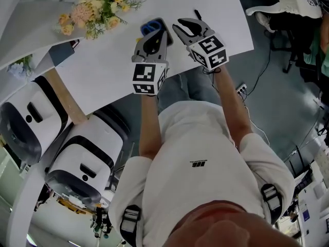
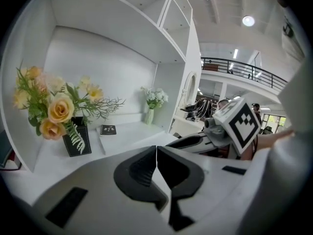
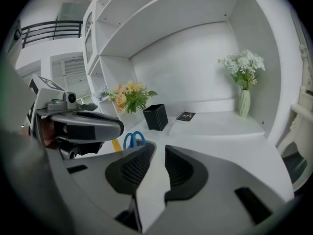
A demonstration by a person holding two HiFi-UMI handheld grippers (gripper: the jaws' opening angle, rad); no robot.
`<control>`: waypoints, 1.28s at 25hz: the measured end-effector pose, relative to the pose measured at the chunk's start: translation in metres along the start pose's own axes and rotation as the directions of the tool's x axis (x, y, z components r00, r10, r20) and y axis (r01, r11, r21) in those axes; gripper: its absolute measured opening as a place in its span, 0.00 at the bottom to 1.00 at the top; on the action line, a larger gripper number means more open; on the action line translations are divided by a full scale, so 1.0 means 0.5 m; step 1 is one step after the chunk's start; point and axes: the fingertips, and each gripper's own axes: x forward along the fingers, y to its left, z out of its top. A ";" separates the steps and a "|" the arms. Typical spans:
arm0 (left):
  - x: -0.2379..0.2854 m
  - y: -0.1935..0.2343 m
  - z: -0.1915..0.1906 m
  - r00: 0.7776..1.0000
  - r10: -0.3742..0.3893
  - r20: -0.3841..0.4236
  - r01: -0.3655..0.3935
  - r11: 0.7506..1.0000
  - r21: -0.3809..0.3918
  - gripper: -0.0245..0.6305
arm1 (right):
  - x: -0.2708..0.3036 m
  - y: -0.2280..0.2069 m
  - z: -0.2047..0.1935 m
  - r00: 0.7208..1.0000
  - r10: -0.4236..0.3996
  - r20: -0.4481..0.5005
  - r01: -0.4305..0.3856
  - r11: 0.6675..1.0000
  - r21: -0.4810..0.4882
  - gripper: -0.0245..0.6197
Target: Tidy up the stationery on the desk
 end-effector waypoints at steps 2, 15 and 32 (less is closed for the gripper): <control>0.017 -0.009 0.003 1.000 -0.014 -0.007 0.014 1.000 0.005 0.04 | -0.006 -0.020 -0.006 1.000 -0.014 -0.002 0.014 1.000 0.012 0.15; 0.130 -0.054 0.003 0.993 -0.097 -0.064 0.099 0.995 0.024 0.04 | -0.029 -0.137 -0.043 0.996 -0.086 -0.023 0.088 0.992 0.090 0.15; 0.236 -0.102 -0.020 0.975 -0.164 -0.152 0.169 0.985 0.020 0.04 | 0.006 -0.250 -0.153 0.974 -0.150 -0.171 0.168 0.981 0.095 0.15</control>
